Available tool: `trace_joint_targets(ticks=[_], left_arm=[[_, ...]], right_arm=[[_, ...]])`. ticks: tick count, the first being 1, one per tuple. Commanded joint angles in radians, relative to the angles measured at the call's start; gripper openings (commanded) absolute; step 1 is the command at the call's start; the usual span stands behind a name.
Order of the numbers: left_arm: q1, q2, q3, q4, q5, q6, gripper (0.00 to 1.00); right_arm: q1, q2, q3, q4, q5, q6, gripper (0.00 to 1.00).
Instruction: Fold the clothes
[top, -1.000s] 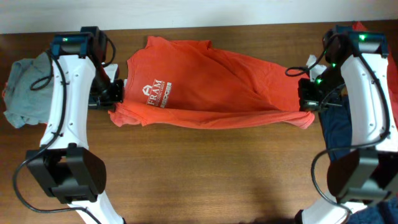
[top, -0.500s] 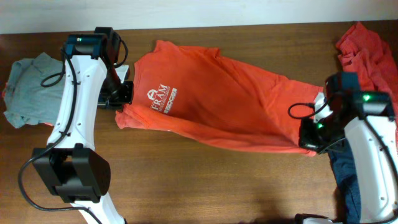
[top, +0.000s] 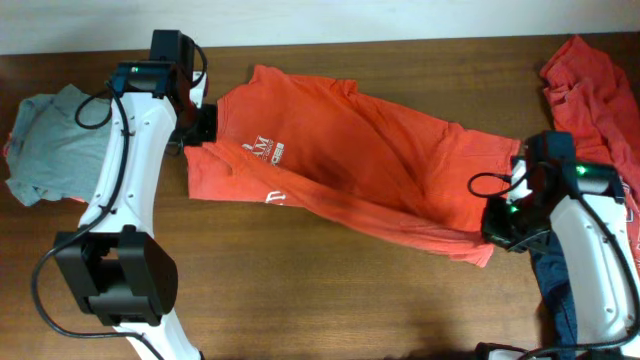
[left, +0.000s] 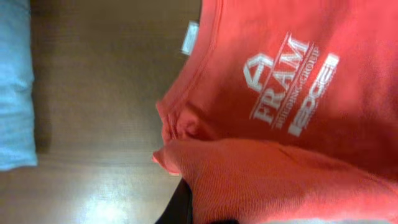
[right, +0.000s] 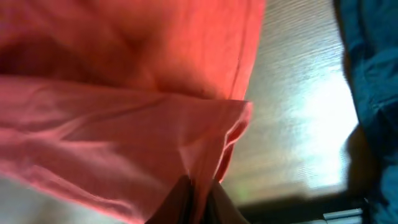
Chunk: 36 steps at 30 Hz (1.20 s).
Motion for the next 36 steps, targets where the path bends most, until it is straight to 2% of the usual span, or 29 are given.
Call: trace_joint_targets(ticks=[1,12,20,28,36], left_arm=[[0.007,-0.007,-0.003,0.063,-0.014,0.016,0.01],[-0.051,0.029,-0.006,0.142,0.027,0.015,0.01],[-0.085,0.064,-0.006,0.175,0.026,0.016,0.02],[-0.083,0.15,-0.007,0.191,-0.016,0.016,0.02],[-0.083,0.183,-0.007,0.258,-0.016,0.016,0.02]], right_arm=[[-0.07,-0.018,-0.085,0.067,0.019,0.008,0.12],[-0.083,-0.018,-0.157,0.243,0.013,0.012,0.06],[-0.084,0.007,-0.157,0.346,0.024,0.013,0.06],[-0.085,0.105,-0.157,0.427,0.08,0.044,0.05],[-0.165,0.116,-0.157,0.503,0.08,0.063,0.04]])
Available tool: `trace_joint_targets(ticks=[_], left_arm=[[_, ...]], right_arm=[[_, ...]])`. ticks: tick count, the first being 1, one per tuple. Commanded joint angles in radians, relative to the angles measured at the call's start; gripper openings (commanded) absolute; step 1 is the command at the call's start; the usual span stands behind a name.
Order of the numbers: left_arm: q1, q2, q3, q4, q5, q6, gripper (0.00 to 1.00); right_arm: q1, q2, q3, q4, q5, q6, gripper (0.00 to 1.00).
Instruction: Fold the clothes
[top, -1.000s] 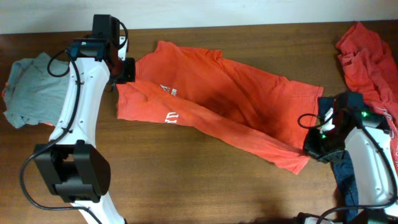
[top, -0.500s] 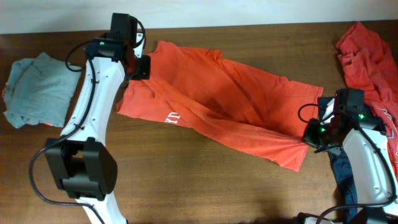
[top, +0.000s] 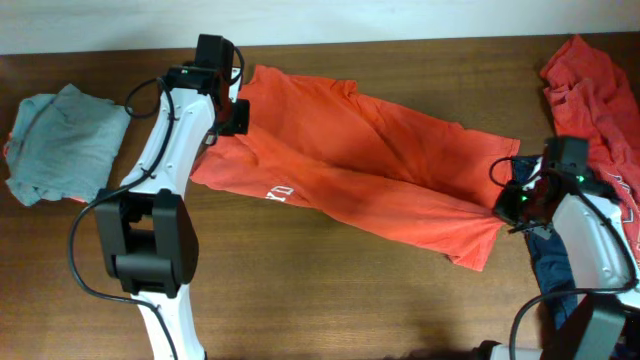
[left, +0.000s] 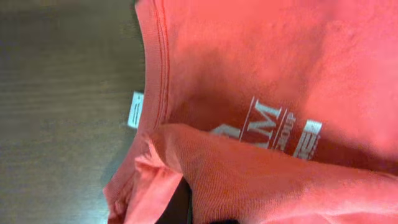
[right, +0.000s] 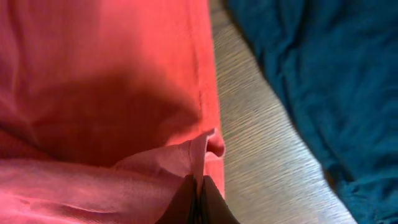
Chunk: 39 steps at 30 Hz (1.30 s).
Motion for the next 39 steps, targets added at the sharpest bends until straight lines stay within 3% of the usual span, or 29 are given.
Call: trace_joint_targets(ticks=[1,19,20,21,22,23,25,30,36,39], left_arm=[[0.003,0.008,-0.003,0.033,-0.016,0.015,0.02],[0.003,0.008,-0.003,0.024,-0.058,0.016,0.02],[0.003,0.008,-0.003,0.025,-0.068,0.016,0.08],[0.003,0.008,-0.003,0.025,-0.072,0.016,0.26],[0.003,0.008,-0.003,0.027,-0.077,0.016,0.43],[0.003,0.008,-0.003,0.032,-0.09,0.016,0.63],[0.003,0.008,0.004,0.032,-0.139,0.016,0.7],[0.011,0.004,0.038,-0.002,-0.164,0.026,0.72],[0.012,0.017,0.032,-0.025,-0.009,0.095,0.71],[0.011,0.042,0.032,-0.001,0.002,0.131,0.69]], right_arm=[[-0.041,0.003,0.0,0.008,0.026,0.011,0.05],[-0.048,0.058,0.0,-0.004,0.015,0.005,0.06],[-0.048,0.058,0.0,-0.003,0.015,0.005,0.18],[-0.048,0.058,0.0,-0.002,0.015,0.005,0.37],[-0.048,0.058,0.0,0.0,0.014,0.005,0.64],[-0.048,0.058,0.003,0.002,0.014,0.004,0.75],[-0.048,0.058,0.016,-0.004,0.014,0.001,0.8],[-0.048,0.058,0.099,-0.053,0.014,0.0,0.81],[-0.048,0.058,0.225,-0.119,-0.149,-0.119,0.81],[-0.048,0.058,0.23,-0.121,-0.211,-0.154,0.81]])
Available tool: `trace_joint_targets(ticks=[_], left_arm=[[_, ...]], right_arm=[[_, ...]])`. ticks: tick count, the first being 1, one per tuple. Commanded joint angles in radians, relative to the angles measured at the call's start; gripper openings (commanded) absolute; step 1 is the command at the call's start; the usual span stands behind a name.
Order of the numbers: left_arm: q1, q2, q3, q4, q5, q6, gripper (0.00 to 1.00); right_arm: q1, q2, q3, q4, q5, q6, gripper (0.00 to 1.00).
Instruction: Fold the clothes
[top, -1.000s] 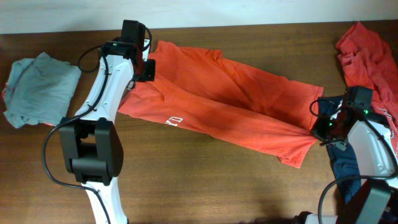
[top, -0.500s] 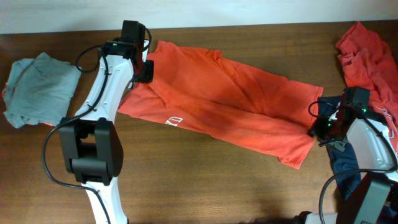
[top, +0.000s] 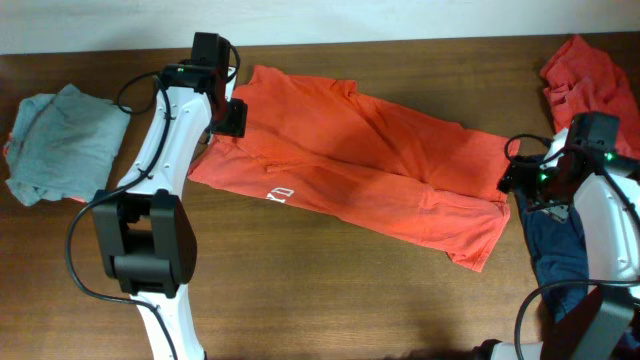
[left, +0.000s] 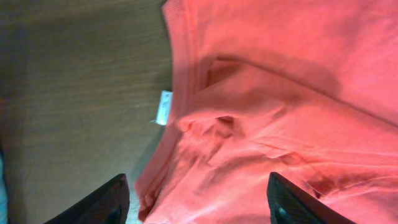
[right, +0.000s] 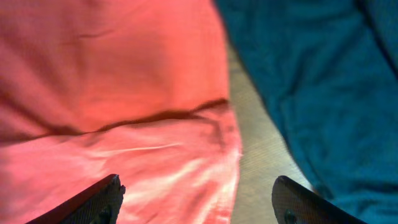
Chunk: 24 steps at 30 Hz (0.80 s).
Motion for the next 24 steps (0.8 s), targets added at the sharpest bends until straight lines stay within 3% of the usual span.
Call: trace_joint_targets(ticks=[1,6,9,12,14,19,20,24], left_arm=[[0.002,0.051,0.016,0.031,0.067,0.08,0.68],[0.002,0.113,0.016,0.078,0.124,0.161,0.65],[0.002,0.136,0.016,0.219,0.132,0.214,0.65],[0.002,0.137,0.018,0.397,0.233,0.213,0.65],[0.0,0.137,0.044,0.426,0.273,0.193,0.65],[-0.006,0.14,0.286,0.265,0.249,0.171,0.65],[-0.006,0.14,0.327,0.248,0.249,0.171,0.65],[-0.006,0.152,0.408,0.249,0.305,0.171,0.67]], right_arm=[[-0.006,0.002,0.027,-0.008,-0.116,-0.07,0.81],[-0.006,0.002,0.027,-0.009,-0.116,-0.089,0.81],[-0.006,0.002,0.027,0.014,-0.1,-0.092,0.81],[-0.006,0.002,0.027,0.065,-0.113,-0.088,0.81],[-0.004,0.002,0.033,0.077,-0.123,-0.089,0.81],[0.042,0.007,0.164,0.035,-0.092,-0.092,0.81],[0.054,0.014,0.213,0.02,-0.092,-0.092,0.76],[0.068,0.06,0.348,-0.034,-0.093,-0.092,0.75]])
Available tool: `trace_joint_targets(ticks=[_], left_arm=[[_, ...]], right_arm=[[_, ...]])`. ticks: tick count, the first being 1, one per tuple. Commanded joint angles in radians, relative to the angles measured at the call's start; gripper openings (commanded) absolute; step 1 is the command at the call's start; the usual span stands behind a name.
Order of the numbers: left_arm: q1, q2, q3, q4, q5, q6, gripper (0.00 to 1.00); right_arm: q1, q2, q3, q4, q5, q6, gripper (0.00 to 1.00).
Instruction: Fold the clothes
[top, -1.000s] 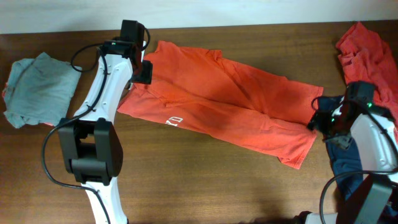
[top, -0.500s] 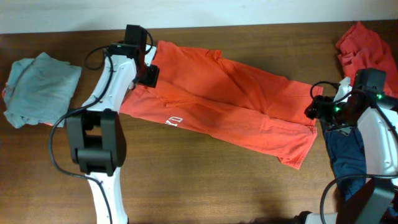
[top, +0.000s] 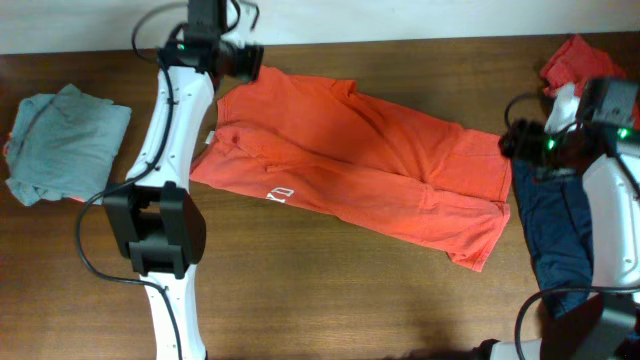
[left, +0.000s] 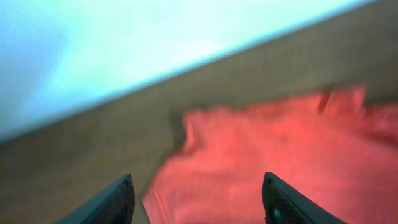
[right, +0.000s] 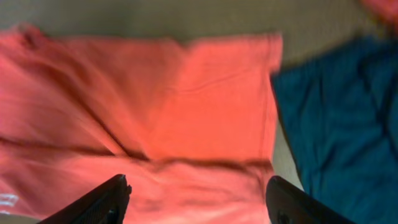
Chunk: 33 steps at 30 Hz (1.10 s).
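An orange T-shirt (top: 360, 170) lies slantwise across the wooden table (top: 330, 300), folded lengthwise, with a bit of white print showing near its left end. My left gripper (top: 250, 60) hovers open by the shirt's far left corner, near the table's back edge; its wrist view shows the blurred shirt (left: 280, 155) between empty fingers. My right gripper (top: 508, 142) is open above the shirt's right end; its wrist view looks down on the hem end (right: 205, 106) with nothing held.
A folded grey garment (top: 65, 140) lies at the left edge. A dark blue garment (top: 555, 235) lies right of the shirt under my right arm, and a red garment (top: 575, 60) is bunched at the back right. A pale wall runs behind the table.
Both open grippers have moved away from the shirt: the left toward the table's back edge, the right higher and farther back. The shirt lies as it did.
First both grippers were shut on the shirt's near edge, left at the printed end, right at the hem corner. Then that edge was held farther back, over the shirt. Then both were open with the shirt folded lengthwise, and now they stand clear.
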Motion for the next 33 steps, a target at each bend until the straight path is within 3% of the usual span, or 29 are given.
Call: trace_joint_targets(ticks=[1,9,18,23,26,29,33], left_arm=[[-0.002,0.027,0.09,0.008,0.082,-0.007,0.68],[-0.011,0.217,0.264,-0.035,0.101,-0.044,0.82],[-0.013,0.374,0.294,0.068,0.081,-0.043,0.83],[-0.013,0.407,0.294,0.056,0.081,-0.043,0.72],[-0.013,0.443,0.294,0.052,0.054,-0.043,0.7],[-0.012,0.472,0.294,0.059,0.047,-0.043,0.57],[-0.012,0.478,0.294,0.069,0.019,-0.043,0.51]], right_arm=[[0.019,0.054,0.15,-0.042,0.002,-0.008,0.75],[0.043,0.096,0.22,-0.096,0.002,-0.01,0.75],[0.073,0.096,0.219,-0.13,0.002,-0.031,0.75],[0.073,0.096,0.219,-0.131,0.002,-0.031,0.74],[0.073,0.096,0.219,-0.131,0.002,-0.031,0.75],[0.073,0.096,0.219,-0.13,0.002,-0.031,0.74],[0.073,0.096,0.219,-0.131,0.002,-0.031,0.74]])
